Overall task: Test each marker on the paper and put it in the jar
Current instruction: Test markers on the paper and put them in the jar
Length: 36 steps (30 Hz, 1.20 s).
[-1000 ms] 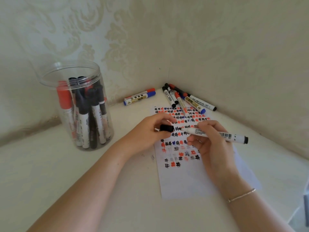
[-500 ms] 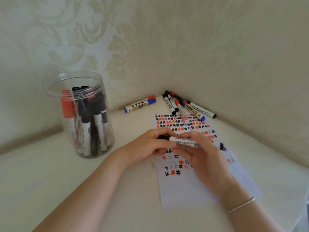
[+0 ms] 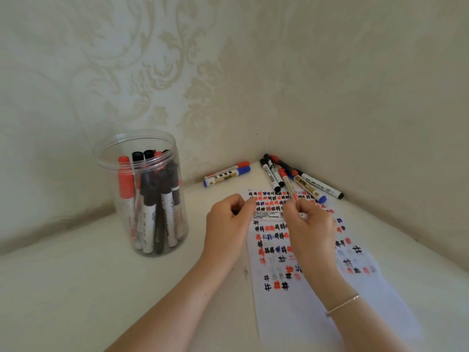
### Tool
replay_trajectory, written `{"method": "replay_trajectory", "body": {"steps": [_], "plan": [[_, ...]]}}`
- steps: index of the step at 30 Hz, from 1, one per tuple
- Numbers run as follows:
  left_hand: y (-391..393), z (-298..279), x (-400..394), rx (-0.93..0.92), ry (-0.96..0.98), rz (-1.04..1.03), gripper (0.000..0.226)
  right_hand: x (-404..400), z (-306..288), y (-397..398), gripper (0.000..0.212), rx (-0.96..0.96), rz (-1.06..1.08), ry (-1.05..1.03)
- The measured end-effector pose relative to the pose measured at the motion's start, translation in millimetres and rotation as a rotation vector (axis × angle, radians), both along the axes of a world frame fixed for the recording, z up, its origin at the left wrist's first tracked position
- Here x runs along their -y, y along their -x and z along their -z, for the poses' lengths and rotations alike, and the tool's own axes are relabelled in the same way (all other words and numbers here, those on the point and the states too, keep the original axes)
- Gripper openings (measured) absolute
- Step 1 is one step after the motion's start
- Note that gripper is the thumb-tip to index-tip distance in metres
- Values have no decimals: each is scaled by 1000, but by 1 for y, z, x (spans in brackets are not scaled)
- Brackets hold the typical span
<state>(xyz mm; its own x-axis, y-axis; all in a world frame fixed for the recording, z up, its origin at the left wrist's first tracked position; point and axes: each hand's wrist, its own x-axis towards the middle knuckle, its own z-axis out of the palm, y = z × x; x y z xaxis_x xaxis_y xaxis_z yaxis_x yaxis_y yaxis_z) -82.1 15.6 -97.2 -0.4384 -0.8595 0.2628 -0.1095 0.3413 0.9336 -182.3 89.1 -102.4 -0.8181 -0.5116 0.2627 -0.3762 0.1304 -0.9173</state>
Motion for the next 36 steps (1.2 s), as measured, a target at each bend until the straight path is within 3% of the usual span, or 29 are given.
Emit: {"method": "replay_trajectory", "body": {"steps": [4,8,12,15,18,20,23,27,31,36], "plan": [[1,-6,-5,6,24,42,32,-3,3,7,36,104,-43,-4],[3,-16,-9,-142,5,125,11,-1,2,8,41,337,-84,86],[2,-26,-12,-177,242,30,24,-6,-4,-3,47,401,-265,115],[-13,-57,-7,-305,503,-39,35,-2,-11,3,45,217,-323,-41],[-40,-105,5,-492,696,-218,28,13,-13,31,22,-239,-145,-320],[-59,-131,14,-544,748,-340,27,23,-10,50,41,-499,-64,-574],[-80,-149,35,-460,768,-485,23,39,-2,63,54,-575,-63,-830],[-92,-143,61,-149,703,-512,24,55,6,67,45,-601,-49,-961],[-92,-139,65,5,673,-493,22,62,8,69,39,-602,-22,-892],[-92,-145,67,77,697,-475,20,60,4,58,21,-471,-21,-620]]}}
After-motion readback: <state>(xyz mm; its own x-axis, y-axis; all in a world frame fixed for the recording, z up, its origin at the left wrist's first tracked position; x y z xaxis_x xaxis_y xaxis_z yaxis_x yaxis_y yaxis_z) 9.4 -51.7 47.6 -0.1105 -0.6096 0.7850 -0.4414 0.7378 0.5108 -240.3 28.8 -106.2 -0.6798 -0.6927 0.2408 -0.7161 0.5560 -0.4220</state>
